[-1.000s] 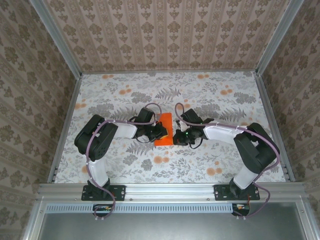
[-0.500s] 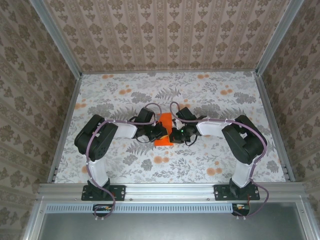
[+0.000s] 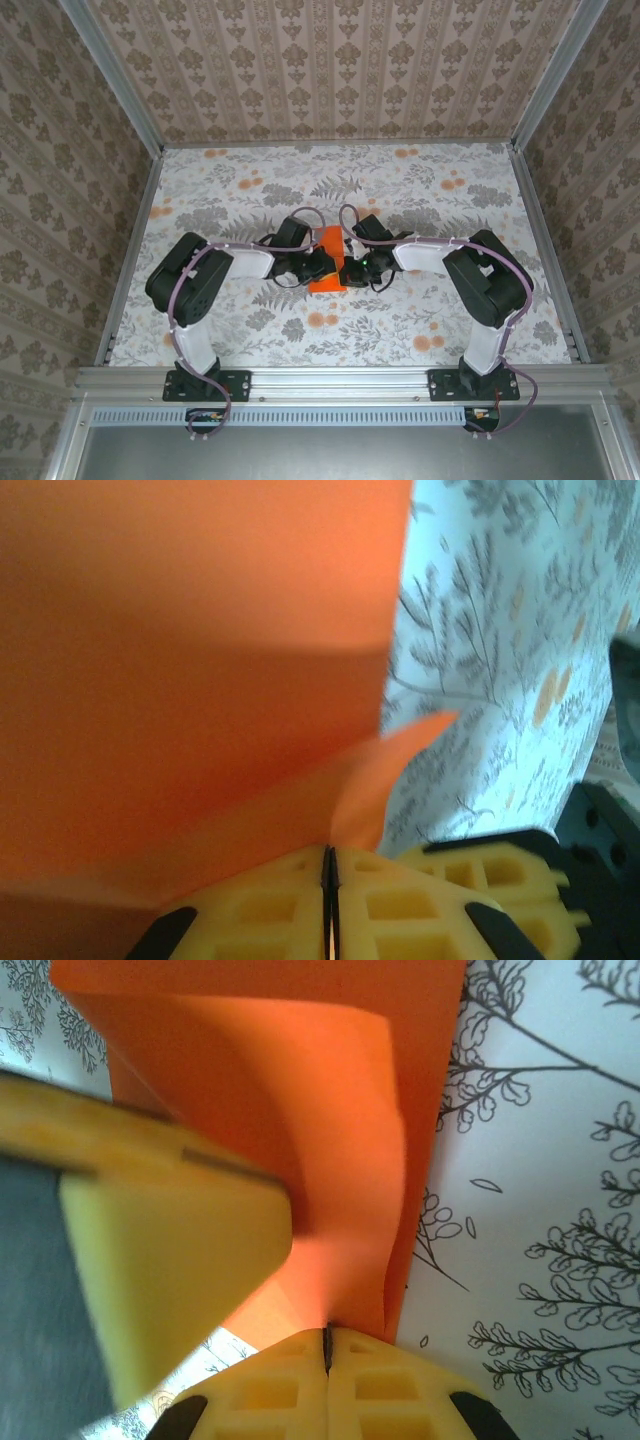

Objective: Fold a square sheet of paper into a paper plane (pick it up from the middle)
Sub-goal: Fold the triangle a second time at the center of the table.

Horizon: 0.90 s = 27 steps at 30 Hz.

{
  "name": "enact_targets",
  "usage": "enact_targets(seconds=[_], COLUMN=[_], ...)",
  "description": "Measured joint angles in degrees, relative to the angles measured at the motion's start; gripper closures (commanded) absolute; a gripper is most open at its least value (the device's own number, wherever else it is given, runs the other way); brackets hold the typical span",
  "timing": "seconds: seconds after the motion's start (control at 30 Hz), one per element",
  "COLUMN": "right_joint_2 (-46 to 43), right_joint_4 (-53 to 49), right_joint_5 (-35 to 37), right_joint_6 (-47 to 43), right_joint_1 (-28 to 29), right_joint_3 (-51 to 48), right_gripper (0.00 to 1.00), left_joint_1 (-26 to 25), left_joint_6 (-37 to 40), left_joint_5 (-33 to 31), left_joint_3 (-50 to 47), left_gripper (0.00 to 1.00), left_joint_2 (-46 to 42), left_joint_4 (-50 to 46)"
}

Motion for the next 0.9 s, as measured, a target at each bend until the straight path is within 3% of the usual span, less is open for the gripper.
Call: enact_targets(seconds=[0.63, 0.9], right_joint_2=[0.0, 0.1], right_joint_4=[-0.4, -0.7], right_joint_5=[-0.2, 0.0], right_joint_6=[-1.3, -3.4], right_joint_1=[-0.1, -0.2], right_joint_3=[-0.2, -0.2], right_gripper=[0.98, 0.98], left_joint_1=[-0.6, 5.7], left_joint_6=[3.6, 7.6], left_joint_5=[-3.4, -0.5], left_joint_3=[0.4, 1.1], left_gripper=[0.95, 0.95], left_joint_2=[-0.1, 0.6], left_joint_4=[-3.3, -4.6])
